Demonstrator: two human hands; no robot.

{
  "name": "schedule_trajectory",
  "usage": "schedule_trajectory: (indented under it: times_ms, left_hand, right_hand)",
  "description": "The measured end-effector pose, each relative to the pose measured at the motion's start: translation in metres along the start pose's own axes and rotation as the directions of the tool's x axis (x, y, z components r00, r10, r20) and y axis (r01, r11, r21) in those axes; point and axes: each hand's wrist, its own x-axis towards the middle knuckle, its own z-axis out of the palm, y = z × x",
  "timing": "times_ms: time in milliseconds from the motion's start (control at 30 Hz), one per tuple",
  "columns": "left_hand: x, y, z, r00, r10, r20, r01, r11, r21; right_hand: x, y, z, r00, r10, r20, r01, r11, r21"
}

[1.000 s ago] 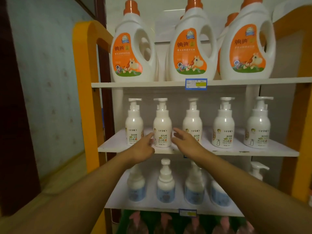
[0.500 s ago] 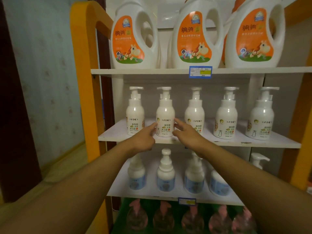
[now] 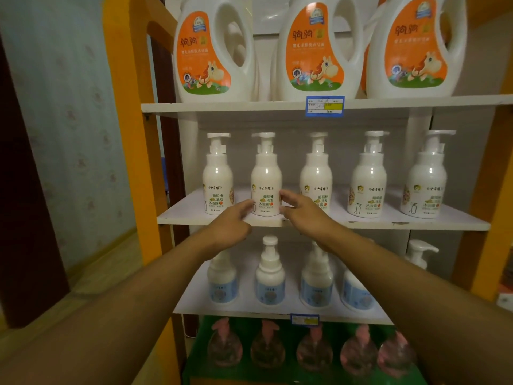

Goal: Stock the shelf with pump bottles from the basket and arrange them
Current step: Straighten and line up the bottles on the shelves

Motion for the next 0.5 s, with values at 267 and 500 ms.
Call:
schedule_trajectory:
  times_ms: [267, 500]
  left_hand:
    - [-0.001, -0.007, 0.001, 1.000, 0.022, -0.013, -0.023, 0.997, -0.080]
    - [-0.013, -0.009, 0.010, 0.975, 0.085, -0.204, -0.080, 0.996, 0.030]
  right_hand:
    - [-0.002, 0.003, 0.001, 1.000, -0.030, -0.009, 0.030, 1.000, 0.004]
    - [-0.018, -0.003, 0.004, 0.993, -0.068, -0.100, 0.068, 0.998, -0.004]
